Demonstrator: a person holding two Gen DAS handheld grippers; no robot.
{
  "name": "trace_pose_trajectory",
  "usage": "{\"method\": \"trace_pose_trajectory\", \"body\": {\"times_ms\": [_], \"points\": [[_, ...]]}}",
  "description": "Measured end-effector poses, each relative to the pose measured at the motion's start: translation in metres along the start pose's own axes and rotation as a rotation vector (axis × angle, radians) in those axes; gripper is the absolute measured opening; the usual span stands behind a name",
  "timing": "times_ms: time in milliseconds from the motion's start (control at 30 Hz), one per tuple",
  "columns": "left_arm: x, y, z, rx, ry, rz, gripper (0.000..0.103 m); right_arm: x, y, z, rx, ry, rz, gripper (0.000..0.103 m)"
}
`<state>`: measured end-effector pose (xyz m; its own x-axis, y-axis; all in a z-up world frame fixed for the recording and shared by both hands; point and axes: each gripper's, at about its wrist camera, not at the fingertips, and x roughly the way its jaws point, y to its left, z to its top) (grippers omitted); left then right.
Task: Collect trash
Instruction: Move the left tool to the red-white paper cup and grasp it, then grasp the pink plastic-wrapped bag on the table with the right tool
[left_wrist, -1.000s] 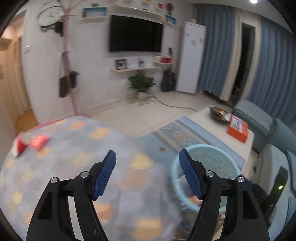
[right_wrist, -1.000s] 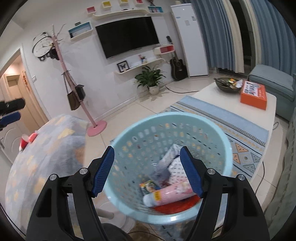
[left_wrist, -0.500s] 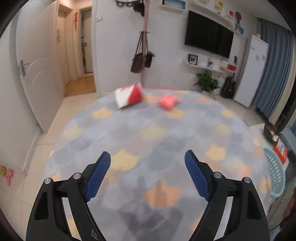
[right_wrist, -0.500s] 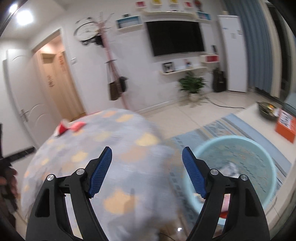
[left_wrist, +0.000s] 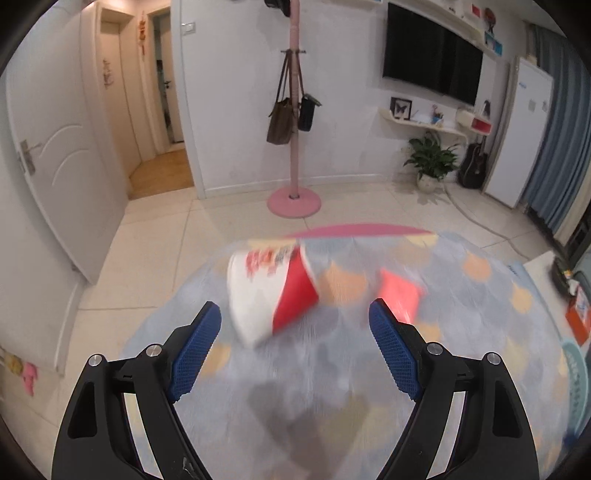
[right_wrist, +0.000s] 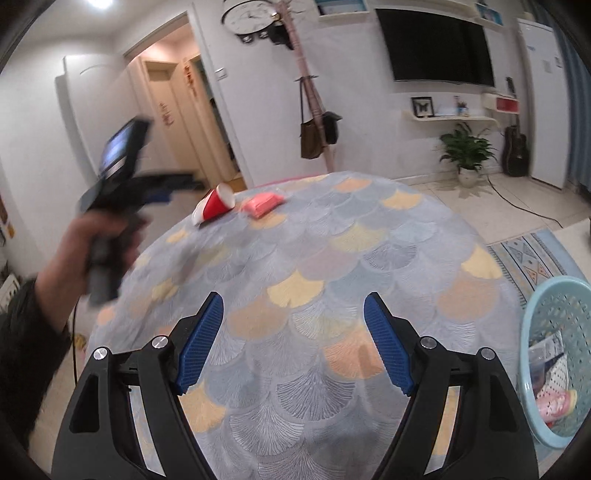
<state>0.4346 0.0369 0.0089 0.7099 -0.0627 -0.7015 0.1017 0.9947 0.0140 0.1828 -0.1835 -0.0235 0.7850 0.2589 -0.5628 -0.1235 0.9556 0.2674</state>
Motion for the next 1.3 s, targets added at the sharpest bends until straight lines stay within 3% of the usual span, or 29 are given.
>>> {"method": "trace_pose_trajectory", "body": {"times_ms": [100, 200, 300, 333, 567, 767, 900, 1000, 1100, 1300], "points": [[0.026, -0.007, 0.018, 0.034, 0.026, 0.064, 0.080, 0.004, -0.010, -0.002, 0.052, 0.015, 0.016, 0.075], [0.061, -0.011, 0.024, 0.077, 0.138, 0.186, 0.081, 0.005, -0.016, -0.003, 0.080, 0.021, 0.022, 0.075], [0.089, -0.011, 0.014, 0.115, 0.241, 0.221, 0.082, 0.006, -0.017, -0.003, 0.073, 0.027, 0.019, 0.075], [0.086, -0.009, 0.011, 0.110, 0.197, 0.220, 0.082, 0.005, -0.017, -0.002, 0.070, 0.028, 0.020, 0.075], [0.056, 0.006, -0.014, 0.060, 0.141, 0.088, 0.061, 0.008, -0.008, 0.002, 0.037, 0.030, 0.004, 0.075], [-0.014, 0.013, -0.052, 0.036, 0.053, -0.051, 0.059, 0.020, 0.016, 0.025, -0.051, 0.014, -0.021, 0.075], [-0.068, 0.021, -0.102, -0.007, 0.010, -0.150, 0.059, 0.054, 0.023, 0.056, -0.037, 0.083, -0.056, 0.075], [-0.098, 0.024, -0.139, -0.027, -0.021, -0.181, 0.059, 0.077, 0.030, 0.086, 0.004, 0.073, -0.018, 0.075], [-0.114, 0.026, -0.168, -0.040, -0.047, -0.157, 0.059, 0.118, 0.042, 0.112, 0.007, 0.084, -0.038, 0.075], [-0.102, 0.020, -0.193, -0.051, -0.033, -0.154, 0.060, 0.220, 0.057, 0.132, 0.080, 0.225, -0.088, 0.075]]}}
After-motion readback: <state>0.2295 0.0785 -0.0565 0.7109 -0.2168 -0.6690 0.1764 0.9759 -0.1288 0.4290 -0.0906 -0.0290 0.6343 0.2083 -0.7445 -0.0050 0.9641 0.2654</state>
